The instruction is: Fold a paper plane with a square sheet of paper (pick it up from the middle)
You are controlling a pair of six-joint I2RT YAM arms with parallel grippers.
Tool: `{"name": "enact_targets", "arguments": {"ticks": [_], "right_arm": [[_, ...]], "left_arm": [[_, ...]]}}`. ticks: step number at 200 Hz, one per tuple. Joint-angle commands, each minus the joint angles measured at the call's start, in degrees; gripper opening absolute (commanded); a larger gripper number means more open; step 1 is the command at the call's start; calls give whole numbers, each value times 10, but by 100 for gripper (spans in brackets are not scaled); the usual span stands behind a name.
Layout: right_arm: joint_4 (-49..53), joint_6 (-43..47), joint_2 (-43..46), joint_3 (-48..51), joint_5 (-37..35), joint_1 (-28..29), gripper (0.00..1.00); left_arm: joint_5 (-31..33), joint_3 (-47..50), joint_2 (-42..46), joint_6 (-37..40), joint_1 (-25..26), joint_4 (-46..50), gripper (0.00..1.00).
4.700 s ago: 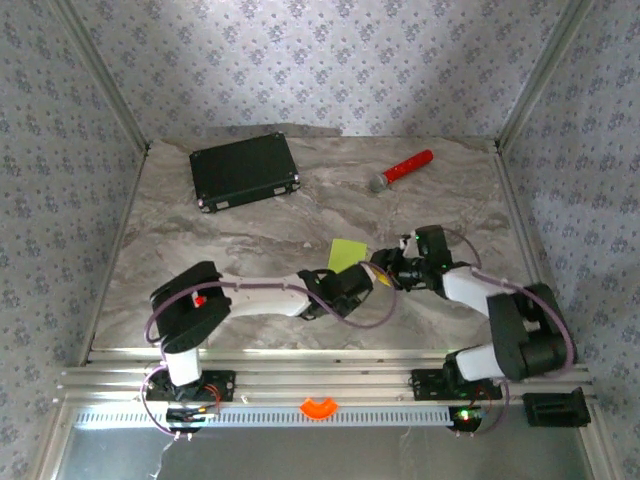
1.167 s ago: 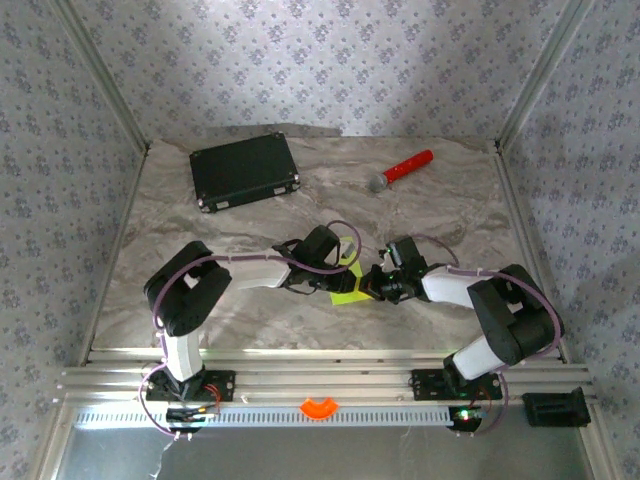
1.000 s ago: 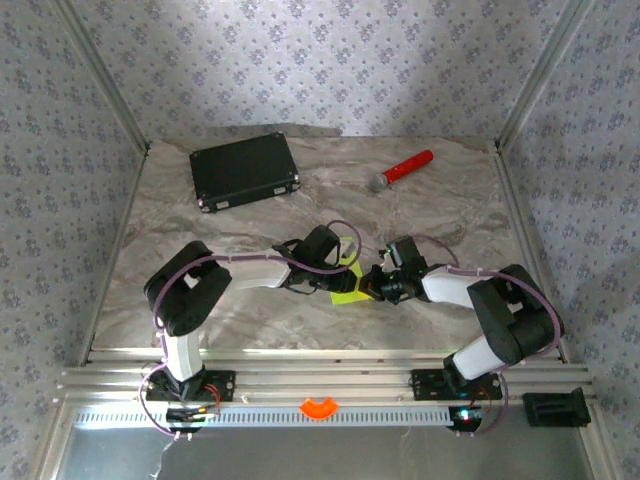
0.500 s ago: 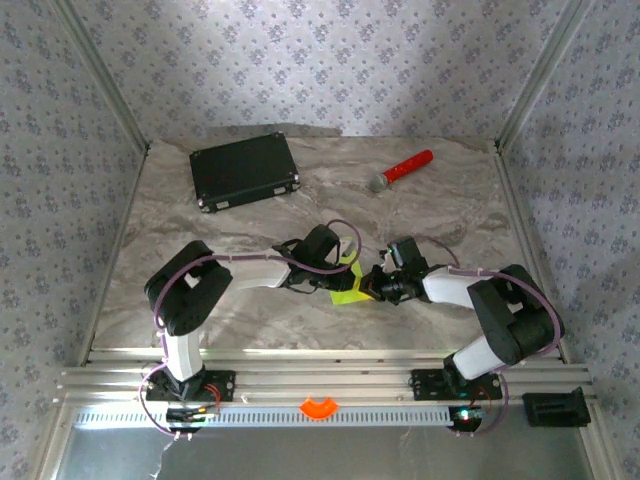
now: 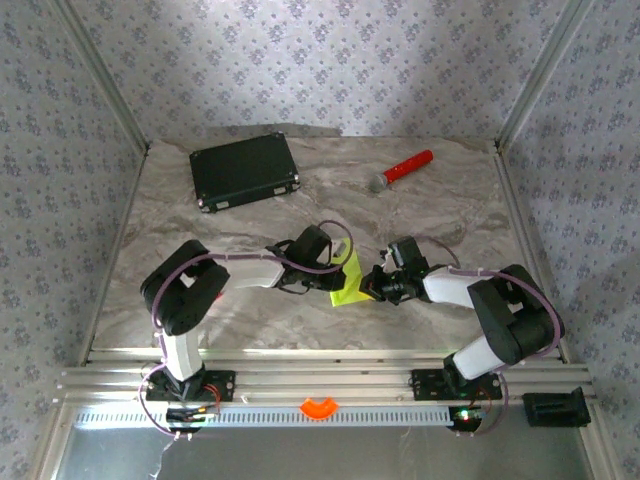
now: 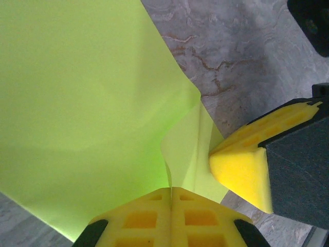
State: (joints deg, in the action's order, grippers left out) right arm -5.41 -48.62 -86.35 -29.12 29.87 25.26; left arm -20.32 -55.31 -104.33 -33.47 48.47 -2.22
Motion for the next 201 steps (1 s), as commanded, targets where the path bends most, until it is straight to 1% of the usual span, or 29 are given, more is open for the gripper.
{"name": "enact_targets", "arguments": {"ticks": [1,22,76,201], "right_arm": [[58,8,-7,15,-20,-4,3],[58,7,-8,15,-22,-4,4],[61,7,-7,15,-19,-5,4],[66,7,-6,14,-19,-5,3]], "left_arm": [[8,3,26,15,-5,-1,6],[13,4,26,20,-7,5,7],[54,-1,33,50,-10,44,8],[72,-2,21,56,-11,44,10]]}}
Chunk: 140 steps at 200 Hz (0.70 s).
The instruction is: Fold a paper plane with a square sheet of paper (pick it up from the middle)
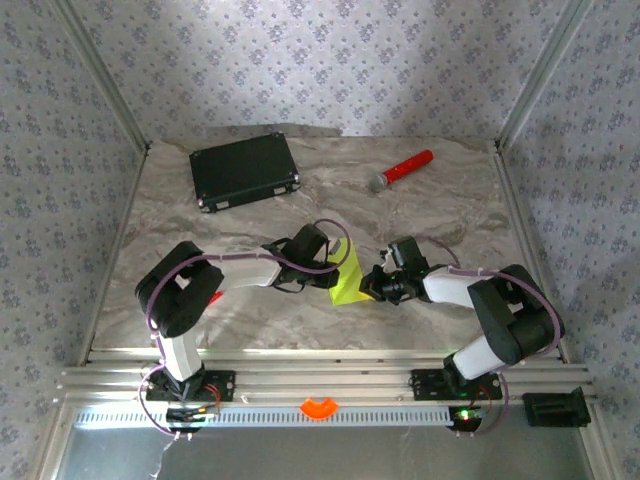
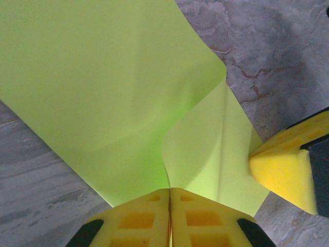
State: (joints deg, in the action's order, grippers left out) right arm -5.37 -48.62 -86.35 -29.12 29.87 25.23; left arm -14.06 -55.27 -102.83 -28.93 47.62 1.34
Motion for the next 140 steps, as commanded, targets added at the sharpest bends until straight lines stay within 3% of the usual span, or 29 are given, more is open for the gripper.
{"name": "enact_targets", "arguments": {"ticks": [1,140], "right_arm": [[65,7,-6,14,-19,-5,4],[70,8,-3,15,-21,-5,4]], "left_arm": [[11,-2,6,11,-3,9,10],[13,-9,-17,7,-2,-8,10]]}}
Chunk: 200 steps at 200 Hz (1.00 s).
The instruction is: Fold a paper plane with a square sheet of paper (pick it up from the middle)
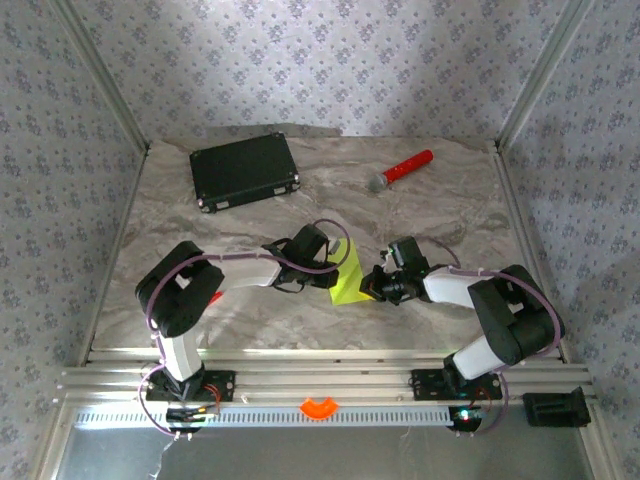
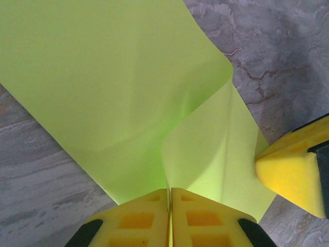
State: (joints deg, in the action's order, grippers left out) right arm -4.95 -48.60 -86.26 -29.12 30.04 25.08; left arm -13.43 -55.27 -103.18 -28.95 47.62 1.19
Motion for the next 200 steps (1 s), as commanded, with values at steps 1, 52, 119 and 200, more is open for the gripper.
{"name": "enact_targets", "arguments": {"ticks": [1,52,119,200], "right_arm": [[66,8,-4,15,-23,-4,3],[64,9,-6,15,-23,-4,3],[63,10,-7,18,-22,-5,4],[64,11,-8,18,-19,-6,4]], "left_arm": [[7,-9,-14,7,-3,-7,10],[12,-12,-22,8,-3,-9,10],[5,-13,-14,19,-2,-16,10],[3,-14,-20,21,-2,-21,10]]}}
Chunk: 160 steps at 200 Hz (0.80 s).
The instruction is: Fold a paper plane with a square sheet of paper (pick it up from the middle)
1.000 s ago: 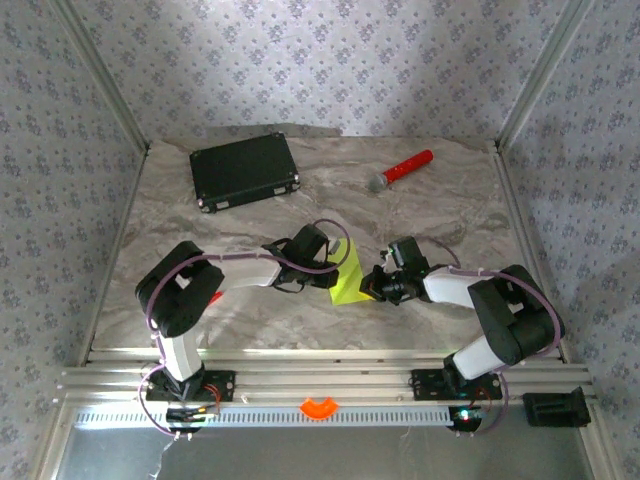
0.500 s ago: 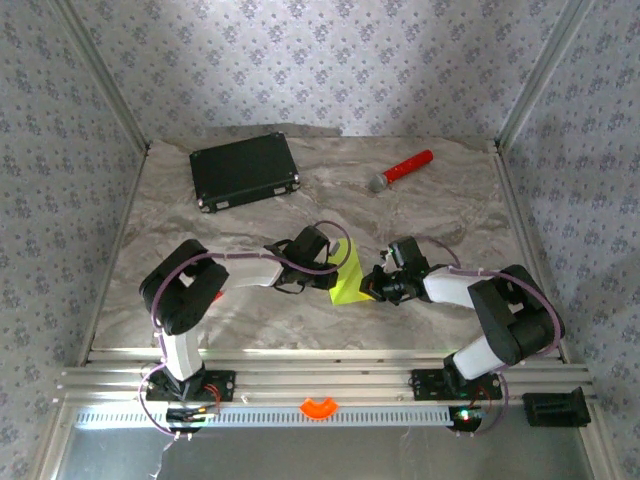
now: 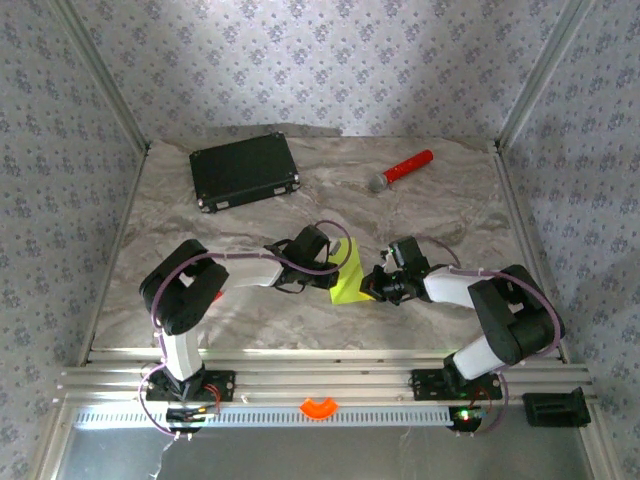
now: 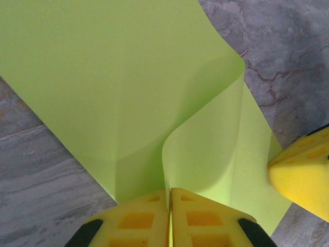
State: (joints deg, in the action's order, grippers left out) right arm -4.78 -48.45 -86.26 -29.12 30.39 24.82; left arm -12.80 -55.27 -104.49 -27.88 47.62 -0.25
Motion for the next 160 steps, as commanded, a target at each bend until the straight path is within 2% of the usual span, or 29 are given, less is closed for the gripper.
{"name": "enact_targets", "arguments": {"ticks": [1,106,160], "right_arm": [[62,10,-9,18,-23,-3,4],[64,10,-6,17,-22,-5,4],[29,-13,38,-8,4,-8,7]], "left_arm": [[-4,-14,-7,10,-3,-7,10],[-14,-1,-21,7,-3,-15,10],[-19,1,-26,11,-3,-5,9]]}}
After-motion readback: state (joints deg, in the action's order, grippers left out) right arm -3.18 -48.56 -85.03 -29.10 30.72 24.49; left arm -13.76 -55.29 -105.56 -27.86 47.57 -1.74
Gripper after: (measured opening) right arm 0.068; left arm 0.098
